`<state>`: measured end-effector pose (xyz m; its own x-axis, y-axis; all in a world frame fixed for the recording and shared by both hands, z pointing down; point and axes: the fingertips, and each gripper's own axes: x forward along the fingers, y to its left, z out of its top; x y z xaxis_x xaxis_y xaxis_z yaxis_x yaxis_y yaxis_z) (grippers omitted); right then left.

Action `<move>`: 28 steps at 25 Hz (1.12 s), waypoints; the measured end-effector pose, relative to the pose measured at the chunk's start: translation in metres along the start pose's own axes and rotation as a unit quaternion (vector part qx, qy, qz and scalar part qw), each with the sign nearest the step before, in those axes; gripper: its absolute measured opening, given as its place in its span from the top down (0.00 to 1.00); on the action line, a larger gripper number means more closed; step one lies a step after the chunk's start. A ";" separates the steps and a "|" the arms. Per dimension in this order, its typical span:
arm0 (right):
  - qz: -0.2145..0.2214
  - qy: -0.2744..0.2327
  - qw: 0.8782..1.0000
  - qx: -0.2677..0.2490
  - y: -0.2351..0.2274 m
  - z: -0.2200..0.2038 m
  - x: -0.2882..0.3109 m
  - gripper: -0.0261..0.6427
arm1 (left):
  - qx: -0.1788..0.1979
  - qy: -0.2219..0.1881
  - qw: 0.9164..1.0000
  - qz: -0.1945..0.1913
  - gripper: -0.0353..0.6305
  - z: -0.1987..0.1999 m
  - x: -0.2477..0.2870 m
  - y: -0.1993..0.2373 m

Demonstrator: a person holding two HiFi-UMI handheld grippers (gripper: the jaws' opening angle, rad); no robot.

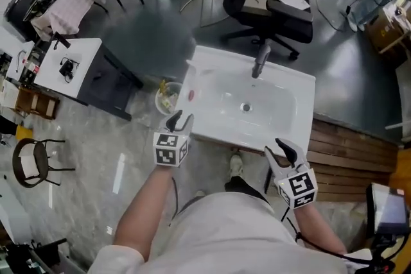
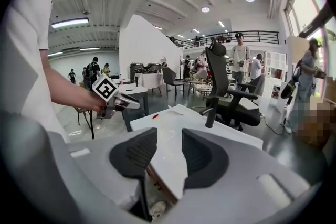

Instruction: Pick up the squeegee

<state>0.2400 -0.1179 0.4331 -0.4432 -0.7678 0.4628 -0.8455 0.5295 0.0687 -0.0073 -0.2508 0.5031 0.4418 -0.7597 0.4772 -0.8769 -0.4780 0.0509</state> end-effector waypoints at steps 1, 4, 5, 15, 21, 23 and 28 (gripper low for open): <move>0.002 0.003 1.000 0.001 -0.014 -0.001 0.004 0.76 | 0.003 0.006 1.000 0.007 0.71 0.002 0.015 0.004; 0.010 0.016 1.000 0.010 -0.051 -0.007 0.016 0.76 | 0.007 0.020 0.999 0.025 0.69 0.011 0.059 0.015; 0.016 0.022 1.000 0.013 -0.060 -0.009 0.020 0.76 | 0.008 0.025 0.999 0.031 0.68 0.013 0.072 0.019; 0.038 0.058 0.997 0.026 -0.129 -0.027 0.039 0.76 | 0.009 0.081 0.994 0.074 0.64 0.007 0.167 0.048; 0.033 0.076 0.996 0.037 -0.153 -0.039 0.042 0.76 | 0.023 0.102 0.990 0.099 0.69 0.004 0.205 0.068; 0.032 0.081 0.996 0.036 -0.157 -0.042 0.044 0.76 | 0.021 0.104 0.989 0.102 0.70 0.003 0.212 0.073; 0.032 0.090 0.995 0.040 -0.164 -0.046 0.047 0.76 | 0.014 0.109 0.989 0.094 0.76 -0.002 0.225 0.075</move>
<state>0.3719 -0.2243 0.4844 -0.4426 -0.6526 0.6149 -0.8415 0.5393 -0.0333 0.0262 -0.4568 0.6160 0.2172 -0.7248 0.6538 -0.9331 -0.3509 -0.0790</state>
